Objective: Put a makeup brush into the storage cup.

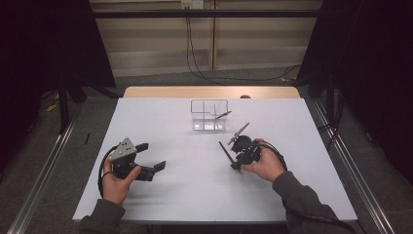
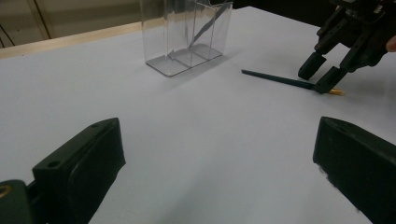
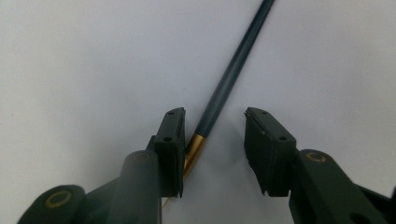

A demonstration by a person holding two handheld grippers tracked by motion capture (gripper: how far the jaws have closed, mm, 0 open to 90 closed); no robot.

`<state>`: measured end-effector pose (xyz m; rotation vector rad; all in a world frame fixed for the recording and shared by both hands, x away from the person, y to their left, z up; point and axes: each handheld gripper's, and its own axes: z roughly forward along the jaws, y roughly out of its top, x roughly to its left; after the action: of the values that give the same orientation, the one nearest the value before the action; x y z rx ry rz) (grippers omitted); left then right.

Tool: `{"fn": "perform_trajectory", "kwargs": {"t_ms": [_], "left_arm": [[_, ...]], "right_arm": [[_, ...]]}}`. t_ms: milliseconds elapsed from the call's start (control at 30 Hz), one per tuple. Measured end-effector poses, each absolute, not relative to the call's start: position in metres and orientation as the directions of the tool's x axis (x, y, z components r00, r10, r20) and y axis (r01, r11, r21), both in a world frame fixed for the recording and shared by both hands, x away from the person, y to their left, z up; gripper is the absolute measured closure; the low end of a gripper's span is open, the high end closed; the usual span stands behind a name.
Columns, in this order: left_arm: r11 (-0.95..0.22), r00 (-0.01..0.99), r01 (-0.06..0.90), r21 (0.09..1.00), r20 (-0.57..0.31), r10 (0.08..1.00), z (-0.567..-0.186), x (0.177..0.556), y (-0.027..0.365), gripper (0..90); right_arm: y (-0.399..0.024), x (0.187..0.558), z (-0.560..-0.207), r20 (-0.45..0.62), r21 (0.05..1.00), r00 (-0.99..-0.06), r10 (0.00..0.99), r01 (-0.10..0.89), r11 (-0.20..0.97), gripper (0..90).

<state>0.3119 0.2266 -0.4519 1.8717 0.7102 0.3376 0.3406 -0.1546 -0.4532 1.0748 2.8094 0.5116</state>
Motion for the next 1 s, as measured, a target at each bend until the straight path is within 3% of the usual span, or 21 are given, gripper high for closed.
{"fn": "perform_trajectory", "kwargs": {"t_ms": [600, 1000], "left_arm": [[-0.269, 0.789, 0.313, 0.911, -0.092, 0.608, -0.452, 0.312, 0.226, 1.6], [-0.277, 0.785, 0.314, 0.908, -0.084, 0.614, -0.453, 0.312, 0.225, 1.6]], "right_arm": [[-0.162, 0.343, -0.451, 0.058, 0.291, -0.711, 0.7, 0.683, 0.67, 72.9], [-0.167, 0.343, -0.45, 0.057, 0.273, -0.711, 0.701, 0.686, 0.674, 73.1]]}}
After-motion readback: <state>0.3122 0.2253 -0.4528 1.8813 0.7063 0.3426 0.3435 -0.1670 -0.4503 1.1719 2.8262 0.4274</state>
